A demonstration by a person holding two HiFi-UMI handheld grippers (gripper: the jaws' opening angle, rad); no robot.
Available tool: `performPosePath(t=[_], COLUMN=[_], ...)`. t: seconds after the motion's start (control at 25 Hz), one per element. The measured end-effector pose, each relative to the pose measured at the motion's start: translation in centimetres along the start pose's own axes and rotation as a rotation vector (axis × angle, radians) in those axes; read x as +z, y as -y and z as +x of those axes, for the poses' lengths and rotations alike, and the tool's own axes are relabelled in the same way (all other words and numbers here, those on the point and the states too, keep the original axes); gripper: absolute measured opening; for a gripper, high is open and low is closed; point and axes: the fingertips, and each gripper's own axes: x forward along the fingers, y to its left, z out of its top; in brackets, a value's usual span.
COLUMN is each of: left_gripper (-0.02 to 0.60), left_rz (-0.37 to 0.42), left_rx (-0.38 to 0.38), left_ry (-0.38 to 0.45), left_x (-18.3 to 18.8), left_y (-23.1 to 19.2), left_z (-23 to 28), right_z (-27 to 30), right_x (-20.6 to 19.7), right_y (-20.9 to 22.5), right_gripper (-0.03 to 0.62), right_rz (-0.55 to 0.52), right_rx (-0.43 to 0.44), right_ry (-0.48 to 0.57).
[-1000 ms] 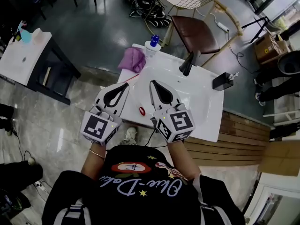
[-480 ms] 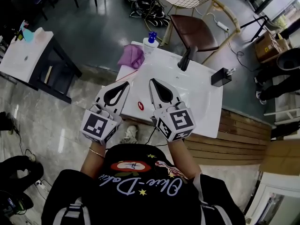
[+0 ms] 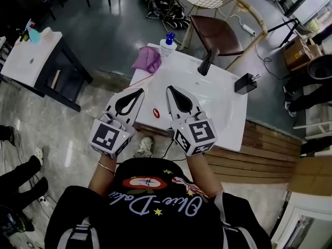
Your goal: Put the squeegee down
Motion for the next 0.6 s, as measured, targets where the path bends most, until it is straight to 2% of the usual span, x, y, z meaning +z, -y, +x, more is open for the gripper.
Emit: performPosePath(t=[0.6], left_gripper=[-0.005], left_rz=[0.014], left_rx=[0.015], left_ry=[0.001], left_x=[0.2], left_y=[1.3], left_z=[-1.1], right_z=[-1.8], right_x=[0.5], right_y=[-0.5], right_gripper=[0.018], right_rz=[-0.007], right_rx=[0.003], right_ry=[0.023])
